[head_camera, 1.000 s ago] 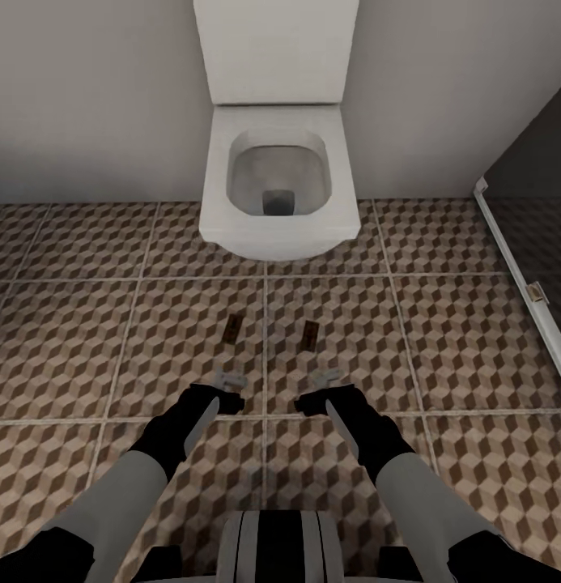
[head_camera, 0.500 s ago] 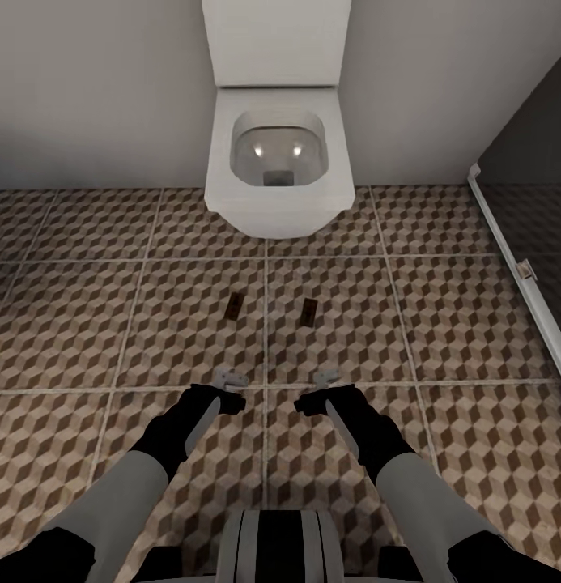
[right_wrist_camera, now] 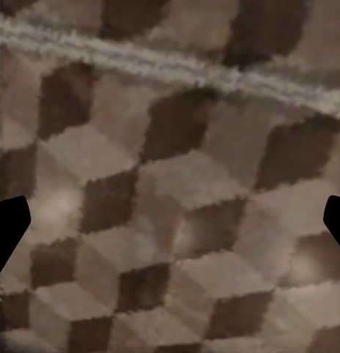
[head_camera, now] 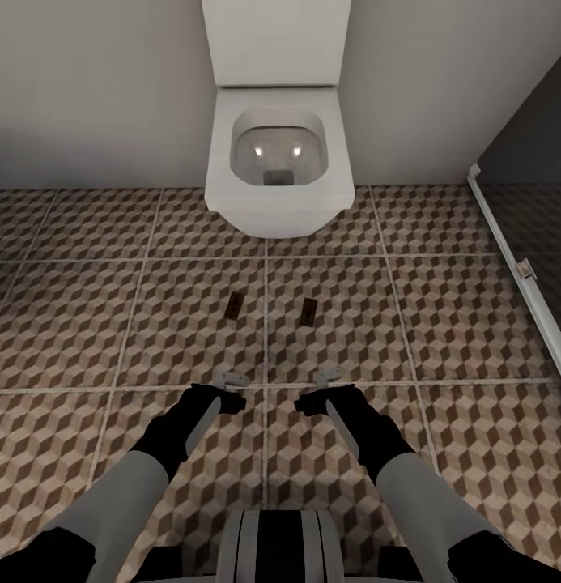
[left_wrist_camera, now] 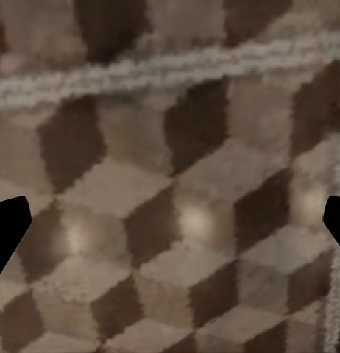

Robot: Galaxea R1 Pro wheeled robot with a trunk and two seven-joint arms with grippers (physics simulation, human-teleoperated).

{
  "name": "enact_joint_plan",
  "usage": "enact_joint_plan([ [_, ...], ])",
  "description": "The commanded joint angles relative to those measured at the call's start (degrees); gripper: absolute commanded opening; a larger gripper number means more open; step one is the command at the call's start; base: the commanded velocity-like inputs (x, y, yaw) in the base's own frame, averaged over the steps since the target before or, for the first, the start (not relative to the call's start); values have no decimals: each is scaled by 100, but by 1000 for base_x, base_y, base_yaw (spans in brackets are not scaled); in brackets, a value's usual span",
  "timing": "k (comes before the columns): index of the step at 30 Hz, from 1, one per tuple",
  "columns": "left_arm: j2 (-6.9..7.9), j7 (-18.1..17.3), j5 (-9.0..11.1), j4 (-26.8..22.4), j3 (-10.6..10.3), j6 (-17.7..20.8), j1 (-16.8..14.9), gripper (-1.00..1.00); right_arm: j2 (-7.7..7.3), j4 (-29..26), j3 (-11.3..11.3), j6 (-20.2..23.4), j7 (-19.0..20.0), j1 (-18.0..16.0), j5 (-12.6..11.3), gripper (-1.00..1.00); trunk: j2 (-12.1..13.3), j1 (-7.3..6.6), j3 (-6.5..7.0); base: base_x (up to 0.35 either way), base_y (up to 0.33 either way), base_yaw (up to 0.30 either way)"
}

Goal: Take the four mousetraps from the cabinet in the bathroom and place them on the bathroom floor. Make sure all four end up on the same floor surface, and ensure that at least two of them are either under or directly next to the same bathroom sink.

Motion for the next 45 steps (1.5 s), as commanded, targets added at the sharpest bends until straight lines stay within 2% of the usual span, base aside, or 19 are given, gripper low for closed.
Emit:
enact_joint_plan([
  [1,1,50,60,-7,-18,19,-2,100,-3,-6,11,24,-16,-1,-44,100,-1,-1,-3,0,0,0],
  [5,-38,57,60,-1,-18,19,-3,100,-3,-6,12,24,-16,-1,-44,100,-1,-1,-3,0,0,0],
  [32,-86,76,60,123,-17,19,-2,100,-3,-6,3,24,-16,-2,-44,100,35,-70,610,0,0,0],
  [45,-86,67,60,536,-17,11,-2,100,-15,-5,3,18,-12,-1,-38,100,556,-356,954,0,0,0],
])
